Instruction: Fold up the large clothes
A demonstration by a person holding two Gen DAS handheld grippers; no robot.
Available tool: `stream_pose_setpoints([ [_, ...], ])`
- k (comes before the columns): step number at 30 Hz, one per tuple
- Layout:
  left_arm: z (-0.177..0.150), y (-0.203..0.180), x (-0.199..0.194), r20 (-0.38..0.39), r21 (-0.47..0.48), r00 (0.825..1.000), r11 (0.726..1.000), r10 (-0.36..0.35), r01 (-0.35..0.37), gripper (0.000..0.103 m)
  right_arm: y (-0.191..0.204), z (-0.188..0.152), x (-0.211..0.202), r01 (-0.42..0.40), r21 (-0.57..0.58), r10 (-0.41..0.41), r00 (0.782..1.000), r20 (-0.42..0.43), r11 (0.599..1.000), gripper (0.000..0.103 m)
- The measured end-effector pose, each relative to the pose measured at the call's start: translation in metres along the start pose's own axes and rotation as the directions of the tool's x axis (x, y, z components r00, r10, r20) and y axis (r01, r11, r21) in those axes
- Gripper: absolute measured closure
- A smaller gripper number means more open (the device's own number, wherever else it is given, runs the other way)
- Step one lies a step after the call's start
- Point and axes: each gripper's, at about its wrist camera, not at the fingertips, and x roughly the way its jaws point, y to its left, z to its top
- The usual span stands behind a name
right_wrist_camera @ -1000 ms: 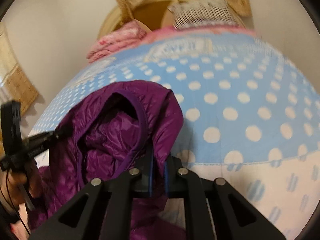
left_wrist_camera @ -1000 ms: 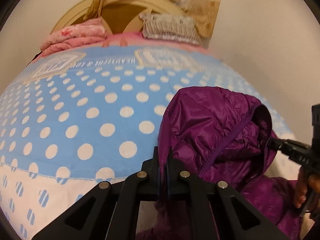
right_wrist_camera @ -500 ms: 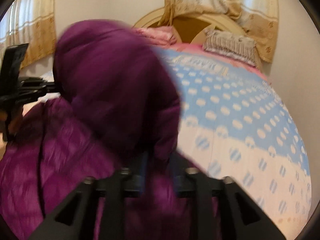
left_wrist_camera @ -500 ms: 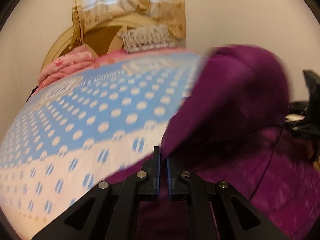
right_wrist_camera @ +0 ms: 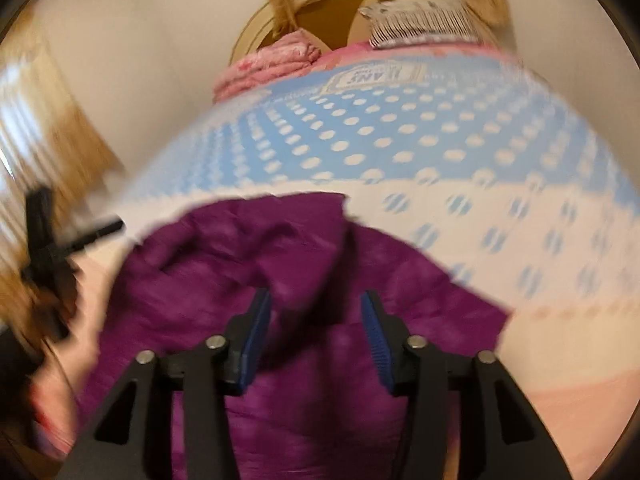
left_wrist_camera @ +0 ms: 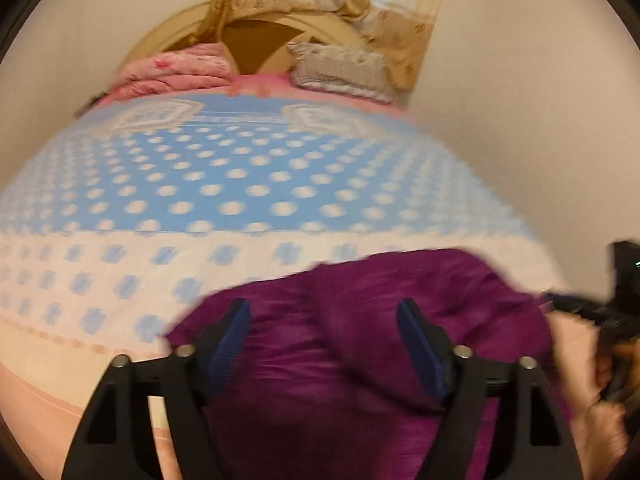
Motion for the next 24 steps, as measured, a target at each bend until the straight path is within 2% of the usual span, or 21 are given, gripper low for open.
stream_pose_setpoints([
  [2, -0.002, -0.015, 0.005, -0.019, -0.009, 0.999, 0.999, -0.042, 0.042, 0.018, 0.003, -0.004, 0.011, -0.017, 0.064, 0.019, 0.999, -0.034, 0.998, 0.038],
  [4, -0.007, -0.036, 0.022, -0.061, 0.020, 0.998, 0.999, -0.026, 0.028, 0.018, 0.005, -0.010, 0.027, -0.012, 0.105, 0.020, 0.997, -0.077, 0.994, 0.040],
  [5, -0.011, -0.045, 0.030, -0.078, 0.043, 0.997, 0.999, 0.005, -0.002, 0.018, 0.007, -0.017, 0.037, -0.012, 0.120, 0.024, 0.994, -0.105, 0.993, 0.062],
  [6, -0.015, -0.049, 0.034, -0.080, 0.049, 0.996, 0.999, 0.024, -0.020, 0.018, 0.010, -0.021, 0.043, 0.002, 0.125, 0.014, 0.992, -0.126, 0.992, 0.078],
  [7, -0.017, -0.049, 0.035, -0.081, 0.045, 0.996, 0.999, 0.025, -0.022, 0.018, 0.014, -0.026, 0.046, 0.013, 0.126, 0.004, 0.990, -0.141, 0.992, 0.090],
  [10, -0.026, -0.043, 0.031, -0.105, 0.032, 0.994, 0.999, 0.020, -0.017, 0.018, 0.034, -0.041, 0.040, -0.022, 0.082, 0.035, 0.985, -0.169, 0.996, 0.091],
  [13, -0.032, -0.035, 0.020, -0.121, 0.039, 0.992, 0.999, 0.025, -0.021, 0.018, 0.049, -0.055, 0.024, -0.019, 0.015, 0.022, 0.983, -0.183, 1.000, 0.091],
  [15, -0.039, -0.031, 0.014, -0.133, 0.042, 0.991, 0.999, 0.013, -0.008, 0.018, 0.047, -0.063, 0.023, 0.021, -0.020, -0.025, 0.980, -0.198, 1.000, 0.091],
  [17, -0.044, -0.031, 0.011, -0.135, 0.042, 0.991, 0.999, 0.021, -0.016, 0.018, 0.034, -0.071, 0.032, 0.049, -0.006, -0.049, 0.972, -0.230, 0.999, 0.091],
  [19, -0.045, -0.030, 0.008, -0.109, 0.036, 0.993, 0.999, 0.037, -0.033, 0.018, 0.021, -0.077, 0.037, 0.078, 0.019, -0.072, 0.970, -0.231, 0.997, 0.092],
  [20, -0.043, -0.031, 0.006, -0.092, 0.032, 0.995, 0.999, 0.044, -0.041, 0.018, 0.018, -0.078, 0.033, 0.064, 0.037, -0.055, 0.974, -0.221, 0.997, 0.091],
  [22, -0.035, -0.035, 0.000, -0.043, 0.022, 0.998, 0.998, 0.054, -0.053, 0.018, 0.012, -0.075, 0.024, 0.038, 0.088, -0.021, 0.981, -0.191, 0.995, 0.086],
  [23, -0.030, -0.038, -0.002, -0.025, 0.021, 0.998, 0.998, 0.054, -0.053, 0.018, 0.010, -0.072, 0.016, 0.039, 0.105, -0.021, 0.986, -0.167, 0.994, 0.066],
  [24, -0.027, -0.041, -0.002, -0.016, 0.021, 0.998, 0.998, 0.059, -0.058, 0.018, 0.008, -0.069, 0.010, 0.039, 0.119, -0.022, 0.990, -0.140, 0.992, 0.034],
])
